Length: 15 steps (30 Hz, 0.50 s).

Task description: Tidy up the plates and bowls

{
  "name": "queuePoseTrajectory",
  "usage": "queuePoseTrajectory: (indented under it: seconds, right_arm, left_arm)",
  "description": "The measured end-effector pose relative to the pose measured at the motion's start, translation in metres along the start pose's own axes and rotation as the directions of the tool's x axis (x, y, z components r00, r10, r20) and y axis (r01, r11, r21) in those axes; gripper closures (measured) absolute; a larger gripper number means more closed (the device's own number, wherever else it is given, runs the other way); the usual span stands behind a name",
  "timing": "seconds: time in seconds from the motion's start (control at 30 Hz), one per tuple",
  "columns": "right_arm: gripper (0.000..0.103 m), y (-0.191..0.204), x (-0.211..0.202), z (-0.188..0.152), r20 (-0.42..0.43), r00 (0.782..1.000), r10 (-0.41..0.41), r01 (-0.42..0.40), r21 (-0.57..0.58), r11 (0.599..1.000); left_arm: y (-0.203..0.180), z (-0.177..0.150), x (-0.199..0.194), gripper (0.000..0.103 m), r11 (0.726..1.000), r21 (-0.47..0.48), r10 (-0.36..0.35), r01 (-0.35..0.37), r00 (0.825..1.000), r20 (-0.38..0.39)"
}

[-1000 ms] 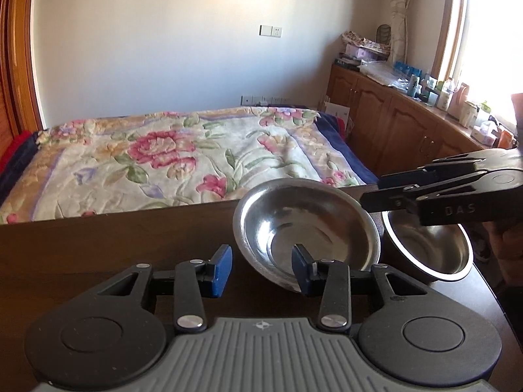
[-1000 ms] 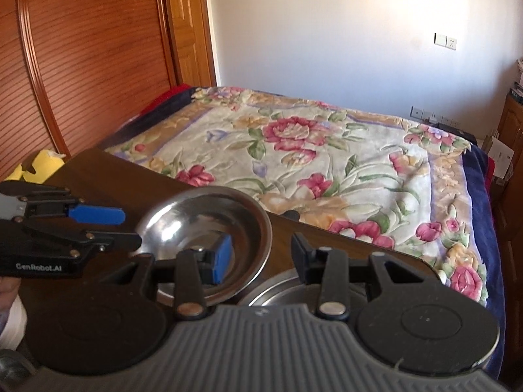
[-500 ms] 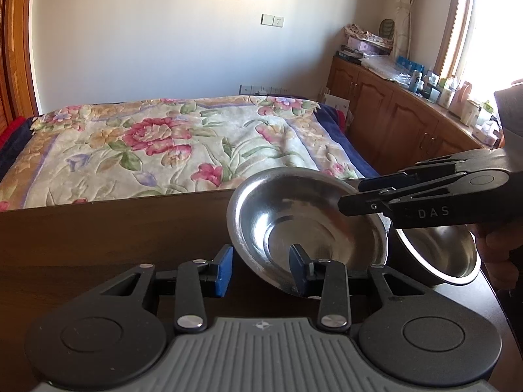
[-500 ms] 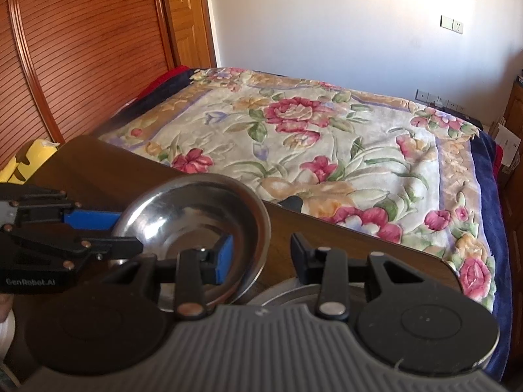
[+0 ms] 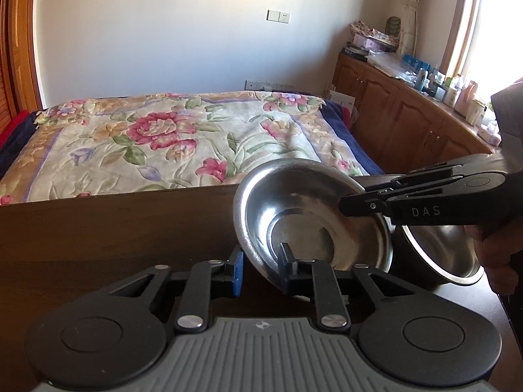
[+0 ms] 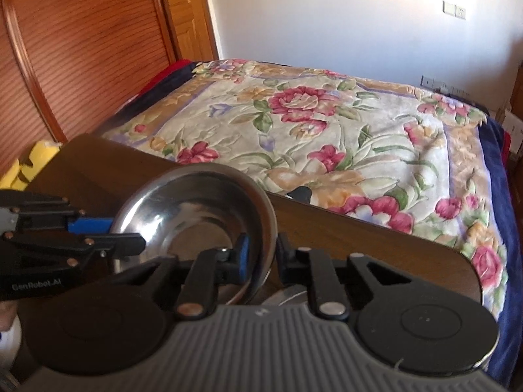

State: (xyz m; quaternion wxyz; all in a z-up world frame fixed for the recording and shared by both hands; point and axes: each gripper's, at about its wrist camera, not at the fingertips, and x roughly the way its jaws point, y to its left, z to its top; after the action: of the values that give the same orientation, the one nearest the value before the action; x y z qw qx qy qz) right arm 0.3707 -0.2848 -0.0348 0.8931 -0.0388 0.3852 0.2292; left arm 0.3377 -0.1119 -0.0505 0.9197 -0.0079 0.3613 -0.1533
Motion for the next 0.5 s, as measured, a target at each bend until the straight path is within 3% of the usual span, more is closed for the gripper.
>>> queuePoseTrajectory:
  seconds: [0.5]
  right_arm:
    - [0.089,0.008,-0.028,0.007,0.067,0.998,0.014,-0.015,0.025,1.0]
  left_arm:
    - [-0.006,0.005,-0.036,0.085,1.0,0.02,0.001,-0.002,0.998,0.068]
